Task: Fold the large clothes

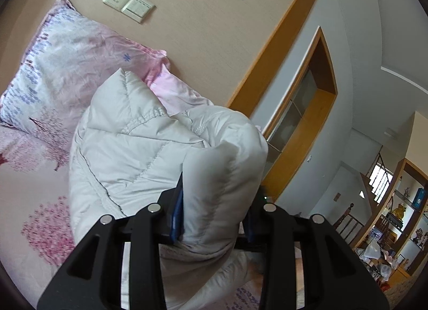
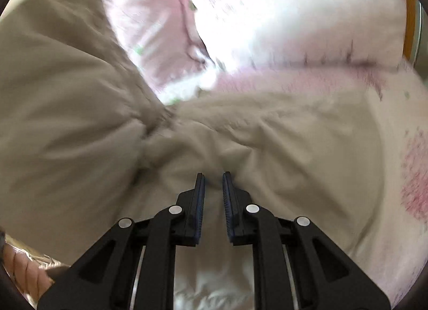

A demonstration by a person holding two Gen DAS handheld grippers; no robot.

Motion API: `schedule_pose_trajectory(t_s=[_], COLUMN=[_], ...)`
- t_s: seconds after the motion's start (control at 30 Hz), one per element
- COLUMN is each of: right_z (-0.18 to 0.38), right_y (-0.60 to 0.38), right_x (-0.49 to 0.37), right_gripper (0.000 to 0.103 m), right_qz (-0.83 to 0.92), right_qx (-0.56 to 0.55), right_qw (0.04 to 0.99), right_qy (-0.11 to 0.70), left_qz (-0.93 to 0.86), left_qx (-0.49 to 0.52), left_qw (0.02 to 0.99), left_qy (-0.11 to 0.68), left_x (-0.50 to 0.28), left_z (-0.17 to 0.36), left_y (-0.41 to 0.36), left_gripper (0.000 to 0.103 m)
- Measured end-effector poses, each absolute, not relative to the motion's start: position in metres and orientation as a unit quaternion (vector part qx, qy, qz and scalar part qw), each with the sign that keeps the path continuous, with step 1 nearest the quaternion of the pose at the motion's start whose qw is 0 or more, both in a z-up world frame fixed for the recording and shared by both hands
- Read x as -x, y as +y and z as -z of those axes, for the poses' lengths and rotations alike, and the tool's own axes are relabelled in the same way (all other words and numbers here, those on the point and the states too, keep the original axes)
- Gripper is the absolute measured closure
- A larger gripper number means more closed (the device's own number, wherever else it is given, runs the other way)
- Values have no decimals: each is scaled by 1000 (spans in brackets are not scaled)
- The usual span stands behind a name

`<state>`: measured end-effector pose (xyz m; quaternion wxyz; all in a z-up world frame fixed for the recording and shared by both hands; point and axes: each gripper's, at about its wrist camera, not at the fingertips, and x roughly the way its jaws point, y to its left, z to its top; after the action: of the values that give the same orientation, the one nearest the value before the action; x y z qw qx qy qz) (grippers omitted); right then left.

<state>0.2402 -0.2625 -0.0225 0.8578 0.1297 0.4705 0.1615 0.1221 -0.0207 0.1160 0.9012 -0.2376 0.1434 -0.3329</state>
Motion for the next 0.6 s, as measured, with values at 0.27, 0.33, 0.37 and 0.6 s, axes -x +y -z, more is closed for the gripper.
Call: schedule_pose_trajectory(t_s=[0.27, 0.33, 0.37, 0.6], right_z=[8, -4, -8, 3], right_y=[-295, -319, -331, -381], right_x=[-218, -197, -187, -166], right_gripper=[85, 71, 68, 68], right_qz=[-184, -163, -146, -75], right_qx=[-170, -187, -193, -213], right_qw=[872, 889, 898, 904], right_qy=[421, 384, 367, 362], left_qz=[361, 366, 369, 396], left_qx=[221, 214, 210, 187], left_qw=[891, 891, 890, 880], left_qy=[162, 164, 166, 186], left_x=[-131, -133, -135, -148], left_z=[-112, -111, -111, -106], left_y=[-62, -72, -78, -119], left_gripper=[69, 68, 69, 69])
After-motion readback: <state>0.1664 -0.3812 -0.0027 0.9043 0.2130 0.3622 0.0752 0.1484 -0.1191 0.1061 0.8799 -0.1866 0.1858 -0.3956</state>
